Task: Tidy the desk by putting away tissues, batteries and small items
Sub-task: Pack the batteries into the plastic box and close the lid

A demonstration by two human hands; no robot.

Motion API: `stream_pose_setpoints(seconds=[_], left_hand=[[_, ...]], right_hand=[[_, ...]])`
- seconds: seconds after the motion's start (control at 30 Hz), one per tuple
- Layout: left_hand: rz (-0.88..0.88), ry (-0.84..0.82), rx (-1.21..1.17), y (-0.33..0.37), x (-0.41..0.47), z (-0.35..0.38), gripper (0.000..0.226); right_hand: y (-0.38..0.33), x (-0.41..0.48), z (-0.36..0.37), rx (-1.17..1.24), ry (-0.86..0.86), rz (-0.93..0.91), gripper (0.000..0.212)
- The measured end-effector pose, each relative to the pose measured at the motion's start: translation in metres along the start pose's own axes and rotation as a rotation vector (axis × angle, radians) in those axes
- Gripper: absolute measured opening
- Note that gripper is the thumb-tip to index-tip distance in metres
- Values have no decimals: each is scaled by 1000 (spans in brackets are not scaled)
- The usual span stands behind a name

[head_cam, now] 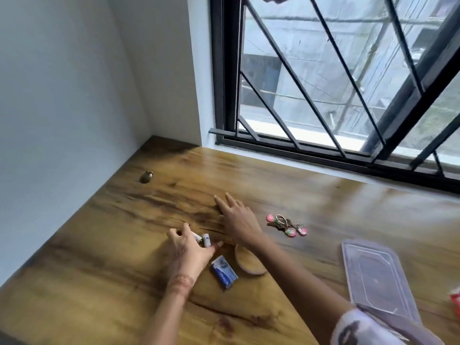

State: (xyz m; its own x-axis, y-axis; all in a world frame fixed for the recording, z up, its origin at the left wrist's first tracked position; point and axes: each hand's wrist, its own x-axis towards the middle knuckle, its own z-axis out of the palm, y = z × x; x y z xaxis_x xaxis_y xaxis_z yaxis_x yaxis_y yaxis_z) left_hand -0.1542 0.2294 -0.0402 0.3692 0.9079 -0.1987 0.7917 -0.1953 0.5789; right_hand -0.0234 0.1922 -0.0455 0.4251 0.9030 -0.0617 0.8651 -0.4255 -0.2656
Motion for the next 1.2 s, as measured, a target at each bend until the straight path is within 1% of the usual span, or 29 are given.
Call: stream_pose_setpoints(seconds=[0.07,0.13,0.2,0.3,0.4,0.53,0.63,0.73,0.87,1.03,1.13,1.2], left_hand=[[4,-8,2,2,5,1,67],[16,-25,1,3,9,3,58],[39,-42,5,3,11,5,51],[68,-43,42,3,13,4,44],[123,3,77,4,11,4,34],[225,96,132,5,5,8,27],[263,134,85,6,2,9,28],[245,113,-21,7,4,6,27],[211,54,-265,17,-1,1,23],[105,-159,-715,45,-19,16,16],[126,-264,-800,72,-37,35,19],[159,-339,-836,94,-53,53,22]], right_hand=[[-1,0,6,-71,45,-48,44],[-3,-2,9,-71,116,-85,28],[-3,-4,10,-48,142,-90,21],[2,-7,12,49,148,-54,22],[2,-18,8,221,175,-13,24],[2,-41,4,364,287,-14,14],[5,-54,0,428,374,-19,10],[10,-60,-8,503,410,31,10],[19,-73,-19,619,439,98,9],[34,-105,-28,751,516,178,15],[50,-127,-34,814,544,300,24],[64,-145,-40,893,549,412,22]])
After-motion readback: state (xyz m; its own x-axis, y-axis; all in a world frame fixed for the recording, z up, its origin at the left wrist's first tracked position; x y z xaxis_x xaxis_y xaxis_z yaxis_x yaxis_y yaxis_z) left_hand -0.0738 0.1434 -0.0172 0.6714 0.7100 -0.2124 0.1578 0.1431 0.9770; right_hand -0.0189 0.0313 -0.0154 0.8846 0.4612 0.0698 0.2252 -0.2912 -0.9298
